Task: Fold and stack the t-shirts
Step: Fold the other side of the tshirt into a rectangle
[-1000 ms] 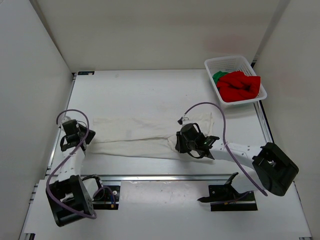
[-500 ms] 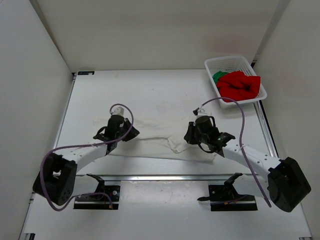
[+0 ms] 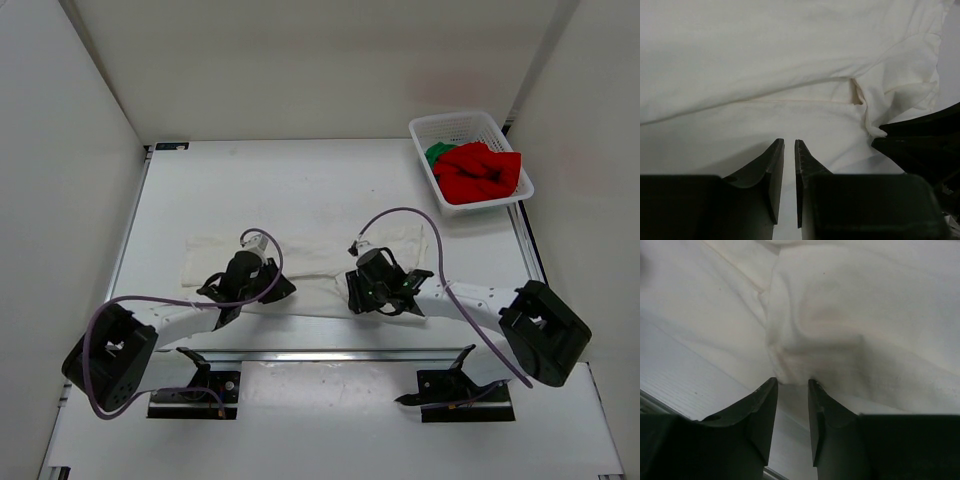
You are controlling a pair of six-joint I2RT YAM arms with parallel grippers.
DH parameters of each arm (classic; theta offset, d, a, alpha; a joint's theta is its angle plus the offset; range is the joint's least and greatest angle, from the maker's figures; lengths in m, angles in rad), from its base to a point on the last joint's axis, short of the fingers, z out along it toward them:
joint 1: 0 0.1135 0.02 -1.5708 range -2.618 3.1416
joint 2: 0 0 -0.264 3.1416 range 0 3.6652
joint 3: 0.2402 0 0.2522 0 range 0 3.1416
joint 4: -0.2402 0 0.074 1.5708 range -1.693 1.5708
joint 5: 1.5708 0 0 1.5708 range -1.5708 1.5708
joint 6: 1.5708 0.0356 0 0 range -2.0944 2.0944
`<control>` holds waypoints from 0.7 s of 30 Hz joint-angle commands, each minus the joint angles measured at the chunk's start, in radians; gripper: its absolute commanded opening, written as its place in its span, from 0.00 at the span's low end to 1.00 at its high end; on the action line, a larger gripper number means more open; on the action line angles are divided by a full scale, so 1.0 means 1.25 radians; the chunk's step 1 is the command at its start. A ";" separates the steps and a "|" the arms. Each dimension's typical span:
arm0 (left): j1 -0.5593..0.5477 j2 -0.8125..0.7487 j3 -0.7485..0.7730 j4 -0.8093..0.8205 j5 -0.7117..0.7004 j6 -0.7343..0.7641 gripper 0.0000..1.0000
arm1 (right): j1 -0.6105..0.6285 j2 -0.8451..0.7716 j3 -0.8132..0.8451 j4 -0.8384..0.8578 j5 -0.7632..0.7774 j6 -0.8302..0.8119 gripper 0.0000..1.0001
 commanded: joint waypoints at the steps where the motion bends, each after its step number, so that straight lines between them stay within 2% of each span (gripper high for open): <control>1: -0.009 -0.015 -0.024 0.058 0.031 0.004 0.26 | 0.015 0.012 0.047 0.012 0.046 -0.001 0.28; 2: -0.008 -0.014 -0.029 0.058 0.033 0.003 0.25 | 0.026 0.022 0.055 0.008 0.061 0.005 0.23; 4: -0.015 -0.013 -0.032 0.074 0.043 -0.002 0.26 | 0.038 0.022 0.072 0.000 0.078 0.005 0.22; 9: -0.020 -0.003 -0.036 0.095 0.052 -0.003 0.25 | 0.057 0.057 0.111 -0.034 0.089 0.015 0.04; 12: -0.019 -0.008 -0.042 0.102 0.060 -0.009 0.25 | 0.076 0.085 0.152 -0.082 0.103 0.023 0.02; 17: -0.009 -0.026 -0.042 0.103 0.064 -0.014 0.25 | 0.117 0.122 0.239 -0.191 0.128 0.054 0.00; 21: 0.013 -0.036 -0.052 0.114 0.080 -0.024 0.26 | 0.119 0.111 0.222 -0.167 0.059 0.086 0.12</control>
